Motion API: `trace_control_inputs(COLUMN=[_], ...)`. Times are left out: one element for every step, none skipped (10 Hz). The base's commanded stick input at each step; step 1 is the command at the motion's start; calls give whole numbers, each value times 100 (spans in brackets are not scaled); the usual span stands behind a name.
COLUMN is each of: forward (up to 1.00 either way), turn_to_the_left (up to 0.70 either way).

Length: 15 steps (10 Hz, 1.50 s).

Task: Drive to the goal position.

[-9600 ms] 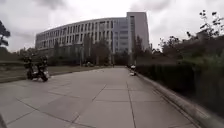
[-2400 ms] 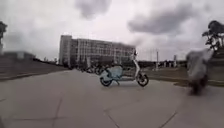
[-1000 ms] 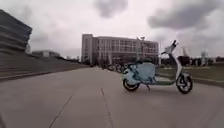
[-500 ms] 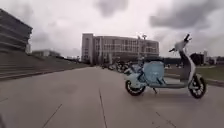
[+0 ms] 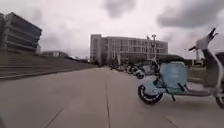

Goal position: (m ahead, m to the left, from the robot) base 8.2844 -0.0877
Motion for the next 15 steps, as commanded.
trace_control_inputs(forward=[70,70,70,70,70,70,70,70,70,70,70,70,70,70,70], turn_to_the_left=[19,19,10,5,5,5,5,5,5,5,5,5,5,5,5])
